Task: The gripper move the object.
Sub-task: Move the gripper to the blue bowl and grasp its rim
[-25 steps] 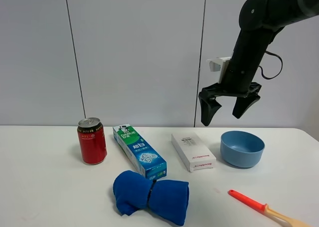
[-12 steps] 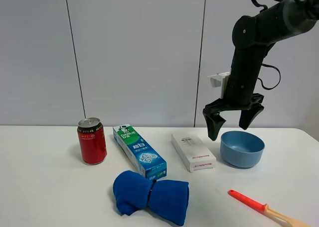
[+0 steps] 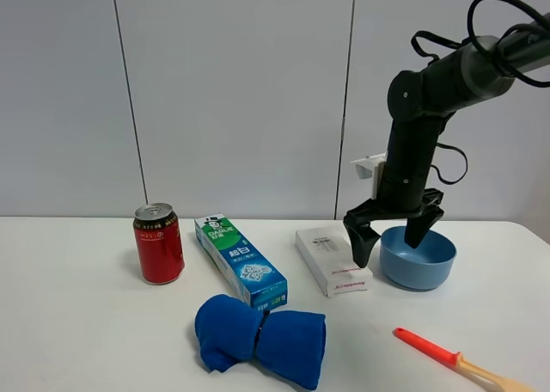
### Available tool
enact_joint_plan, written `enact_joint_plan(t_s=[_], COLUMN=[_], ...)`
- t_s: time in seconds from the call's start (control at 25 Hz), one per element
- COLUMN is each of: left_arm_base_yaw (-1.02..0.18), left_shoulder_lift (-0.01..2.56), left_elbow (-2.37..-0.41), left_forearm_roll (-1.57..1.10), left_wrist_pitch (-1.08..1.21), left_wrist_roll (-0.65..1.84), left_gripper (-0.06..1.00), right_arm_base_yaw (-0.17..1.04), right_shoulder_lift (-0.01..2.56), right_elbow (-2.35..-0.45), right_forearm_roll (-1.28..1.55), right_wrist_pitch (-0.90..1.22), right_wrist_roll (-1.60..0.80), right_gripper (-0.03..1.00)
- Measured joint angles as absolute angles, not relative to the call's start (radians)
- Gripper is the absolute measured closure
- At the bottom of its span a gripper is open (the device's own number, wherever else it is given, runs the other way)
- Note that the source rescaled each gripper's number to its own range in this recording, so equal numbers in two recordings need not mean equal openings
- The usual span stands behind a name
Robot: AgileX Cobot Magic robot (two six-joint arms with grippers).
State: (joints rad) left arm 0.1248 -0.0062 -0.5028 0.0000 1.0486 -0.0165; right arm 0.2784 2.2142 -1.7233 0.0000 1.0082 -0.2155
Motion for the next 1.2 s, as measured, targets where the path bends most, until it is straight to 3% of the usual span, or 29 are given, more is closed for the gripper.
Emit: enact_joint_plan(t_s=[0.88,1.2], left_arm_base_yaw=[0.125,0.125], left_shoulder_lift=[-0.006,-0.006], left_elbow=[-0.503,-0.503], left_forearm_roll=[0.000,0.000], left_wrist_pitch=[1.049,1.049], left_wrist_roll=[-0.017,-0.017], left_gripper=[-0.06,-0.06], right_arm_base_yaw=[0.278,0.278], right_shoulder_lift=[2.273,2.275], right_elbow=[-1.723,-1.723], right_forearm_roll=[-0.083,-0.134], right_wrist_pitch=[1.115,1.106], right_wrist_roll=[-0.284,-0.293], right_gripper=[-0.01,0.15])
